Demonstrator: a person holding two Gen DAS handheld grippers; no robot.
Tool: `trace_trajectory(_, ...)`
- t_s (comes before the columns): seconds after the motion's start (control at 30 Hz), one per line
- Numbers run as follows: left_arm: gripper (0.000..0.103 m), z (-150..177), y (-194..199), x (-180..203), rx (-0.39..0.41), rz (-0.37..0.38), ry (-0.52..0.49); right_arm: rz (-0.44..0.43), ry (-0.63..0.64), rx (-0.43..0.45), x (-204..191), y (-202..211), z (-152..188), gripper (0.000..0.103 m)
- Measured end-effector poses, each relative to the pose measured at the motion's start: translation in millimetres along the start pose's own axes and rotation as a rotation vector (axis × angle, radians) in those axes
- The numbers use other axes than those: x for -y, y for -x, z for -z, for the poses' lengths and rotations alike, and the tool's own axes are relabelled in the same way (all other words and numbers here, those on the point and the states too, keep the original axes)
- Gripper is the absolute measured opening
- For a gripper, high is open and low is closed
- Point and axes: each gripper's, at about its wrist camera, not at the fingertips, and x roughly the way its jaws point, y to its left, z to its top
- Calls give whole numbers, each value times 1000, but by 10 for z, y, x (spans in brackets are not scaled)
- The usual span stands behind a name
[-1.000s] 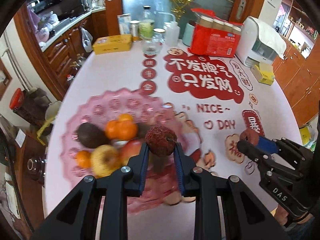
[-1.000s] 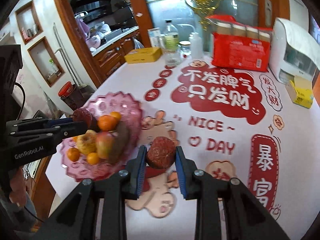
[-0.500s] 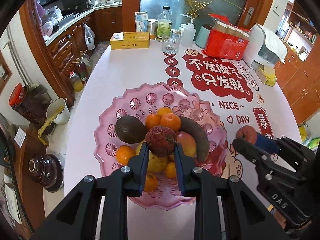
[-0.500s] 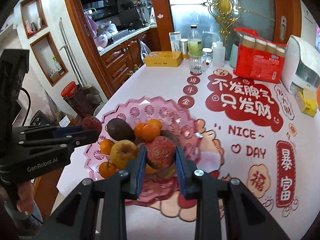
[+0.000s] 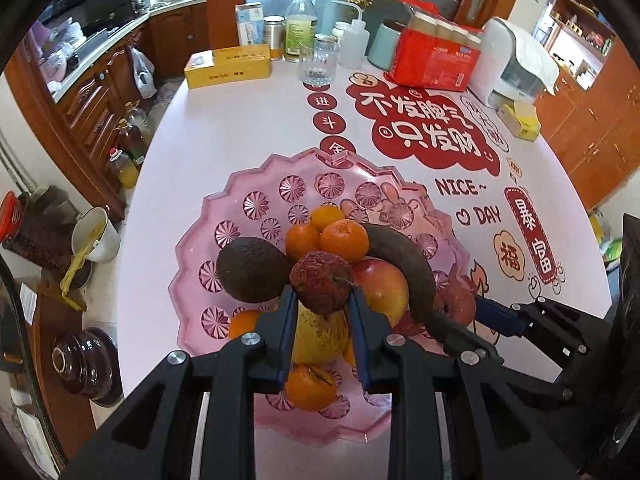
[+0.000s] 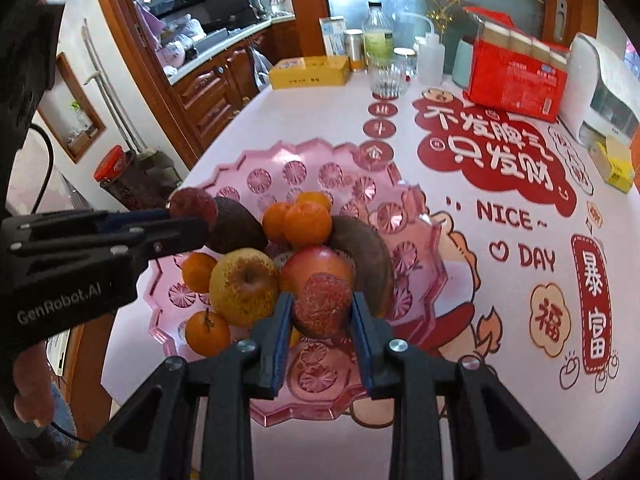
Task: Organize fruits
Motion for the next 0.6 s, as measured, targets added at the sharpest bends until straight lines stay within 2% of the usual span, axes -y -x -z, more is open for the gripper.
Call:
trace_trajectory(0.13,25,-11,-119,-5,-27,1,-15,4,-24,-11,11,-48,18,29)
trace_trajectory(0.2,32,-5,-158,2,-32,1,-24,-2,-31,-20,12,-74,28,30)
trace_trajectory(0.23,44,-3,-181,11,-34,-4,-30,-5,-34,-25,11,-90,31,31)
trace_trajectory(0.27,62,-1,-187,12,-33,-8,-31,-7,-39,-33,10,-108,42,35)
trace_trajectory(0.33,78,4,-185,1,-17,-14,-21,-15,-48,-37,4,-123,60,42)
trace_trajectory(0.47,90,14,-208,-22,-17,-4,-19,-11,-56,-31,-4,-129,80,49)
trace_trajectory(0.6,93,50,-244,-49,-32,5,-10,-11,-67,-47,-5,-156,107,50)
